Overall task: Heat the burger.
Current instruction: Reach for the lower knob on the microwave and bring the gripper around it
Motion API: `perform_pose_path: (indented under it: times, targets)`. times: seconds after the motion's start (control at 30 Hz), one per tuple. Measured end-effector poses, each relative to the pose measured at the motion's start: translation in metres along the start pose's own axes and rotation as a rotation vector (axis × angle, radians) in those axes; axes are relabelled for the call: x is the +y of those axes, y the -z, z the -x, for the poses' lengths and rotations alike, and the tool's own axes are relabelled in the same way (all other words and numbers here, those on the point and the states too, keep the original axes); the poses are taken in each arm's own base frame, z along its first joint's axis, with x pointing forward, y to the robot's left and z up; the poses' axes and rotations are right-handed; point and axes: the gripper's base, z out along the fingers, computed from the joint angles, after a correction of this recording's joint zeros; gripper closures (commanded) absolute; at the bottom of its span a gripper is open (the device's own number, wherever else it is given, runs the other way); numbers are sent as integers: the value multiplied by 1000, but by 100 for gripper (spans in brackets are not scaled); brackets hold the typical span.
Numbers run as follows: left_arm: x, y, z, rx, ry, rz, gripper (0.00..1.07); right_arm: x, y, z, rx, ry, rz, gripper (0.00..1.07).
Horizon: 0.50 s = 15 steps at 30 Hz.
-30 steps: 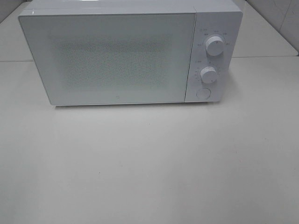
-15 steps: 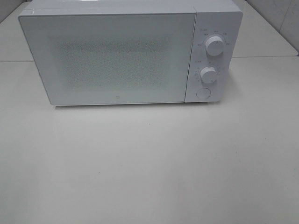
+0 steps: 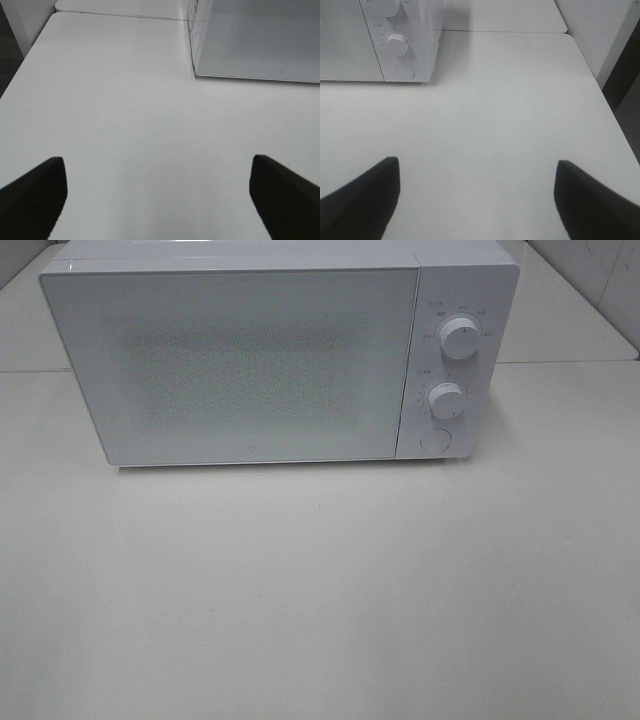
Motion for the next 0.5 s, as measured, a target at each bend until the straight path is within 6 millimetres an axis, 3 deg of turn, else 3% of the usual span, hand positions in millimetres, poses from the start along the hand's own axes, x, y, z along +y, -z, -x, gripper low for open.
perform_pose_path:
  times: [0.5]
  targets:
    - [0, 0, 0, 0, 0, 0, 16, 0, 0, 0, 0, 0, 0, 31]
